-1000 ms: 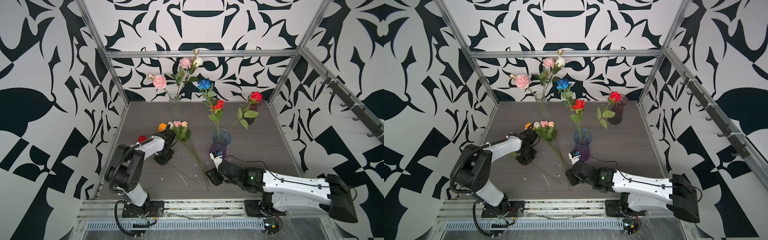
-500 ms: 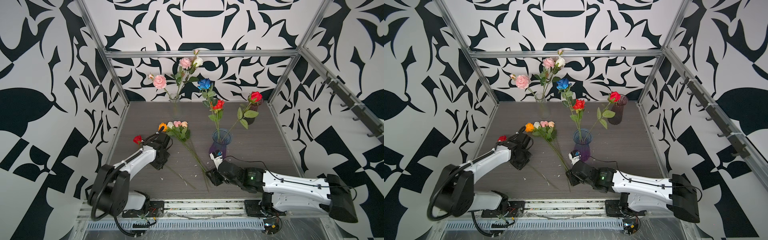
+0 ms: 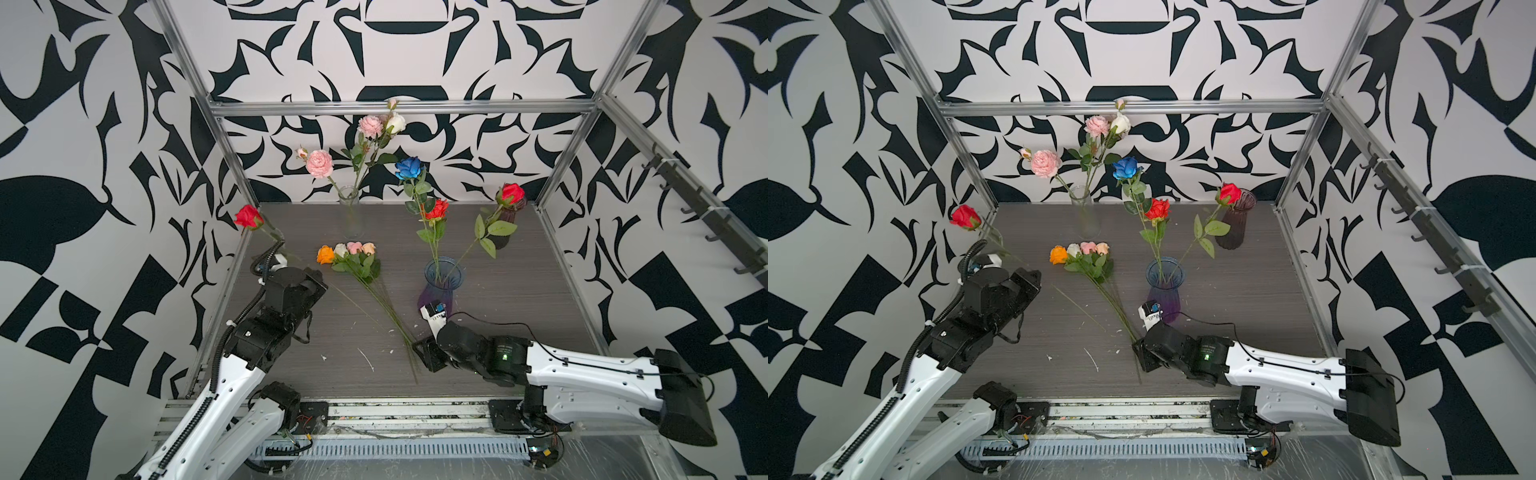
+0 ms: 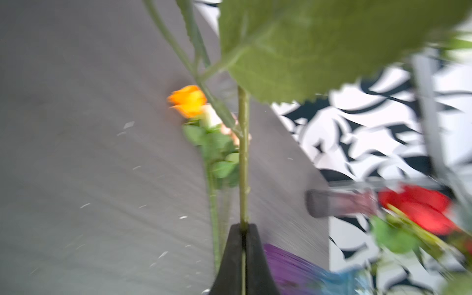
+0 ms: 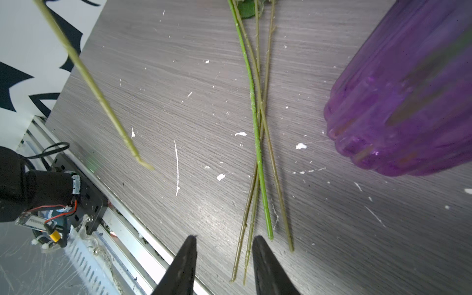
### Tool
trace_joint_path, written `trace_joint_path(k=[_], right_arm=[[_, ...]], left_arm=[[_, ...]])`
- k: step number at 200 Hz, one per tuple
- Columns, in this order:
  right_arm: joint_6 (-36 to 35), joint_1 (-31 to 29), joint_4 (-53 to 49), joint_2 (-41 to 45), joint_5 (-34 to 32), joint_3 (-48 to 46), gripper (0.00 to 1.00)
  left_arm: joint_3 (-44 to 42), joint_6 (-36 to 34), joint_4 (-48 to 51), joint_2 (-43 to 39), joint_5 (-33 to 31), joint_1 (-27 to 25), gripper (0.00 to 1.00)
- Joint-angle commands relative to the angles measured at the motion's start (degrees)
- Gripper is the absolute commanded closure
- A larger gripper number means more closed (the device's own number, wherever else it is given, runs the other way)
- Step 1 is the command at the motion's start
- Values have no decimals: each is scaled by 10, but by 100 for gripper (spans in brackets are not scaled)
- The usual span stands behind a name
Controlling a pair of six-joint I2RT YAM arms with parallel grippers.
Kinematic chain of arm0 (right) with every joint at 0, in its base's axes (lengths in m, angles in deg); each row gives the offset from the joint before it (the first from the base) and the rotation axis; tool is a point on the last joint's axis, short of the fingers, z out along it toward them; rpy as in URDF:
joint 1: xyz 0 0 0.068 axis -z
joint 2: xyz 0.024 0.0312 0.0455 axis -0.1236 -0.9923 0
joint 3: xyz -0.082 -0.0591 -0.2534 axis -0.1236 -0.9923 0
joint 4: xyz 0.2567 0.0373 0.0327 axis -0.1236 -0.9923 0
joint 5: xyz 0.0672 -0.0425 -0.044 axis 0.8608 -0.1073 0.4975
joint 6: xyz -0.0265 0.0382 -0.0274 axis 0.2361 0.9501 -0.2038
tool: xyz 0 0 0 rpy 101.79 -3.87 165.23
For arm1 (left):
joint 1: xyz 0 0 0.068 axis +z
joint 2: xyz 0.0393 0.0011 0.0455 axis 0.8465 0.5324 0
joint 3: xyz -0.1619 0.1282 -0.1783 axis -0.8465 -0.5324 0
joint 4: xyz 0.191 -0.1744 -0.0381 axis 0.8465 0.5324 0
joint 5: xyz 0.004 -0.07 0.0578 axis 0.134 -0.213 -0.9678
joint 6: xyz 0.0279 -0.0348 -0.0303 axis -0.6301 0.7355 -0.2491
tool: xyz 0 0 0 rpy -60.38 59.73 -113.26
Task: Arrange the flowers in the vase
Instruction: 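Lift the small red rose with the left gripper and carry it toward the vase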
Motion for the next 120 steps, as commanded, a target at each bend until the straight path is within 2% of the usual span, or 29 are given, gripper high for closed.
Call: trace_joint_path(k=[1, 18, 46, 84, 120], right_arm=[[19, 0, 16, 46, -44, -25, 61], [48, 0, 9, 104, -78, -59, 62], [113, 0, -13, 220, -136, -123, 62], [178, 0, -45, 373, -175, -193, 63], [195, 0, -64, 455, -190, -227, 63]], left_arm=[[54, -88, -129, 14, -48, -57, 100], [99, -127, -170, 49, -65, -93, 100], [162, -192, -248, 119, -58, -125, 100], [234, -288, -317, 205, -32, -141, 100], [282, -365, -362, 271, 0, -158, 100]])
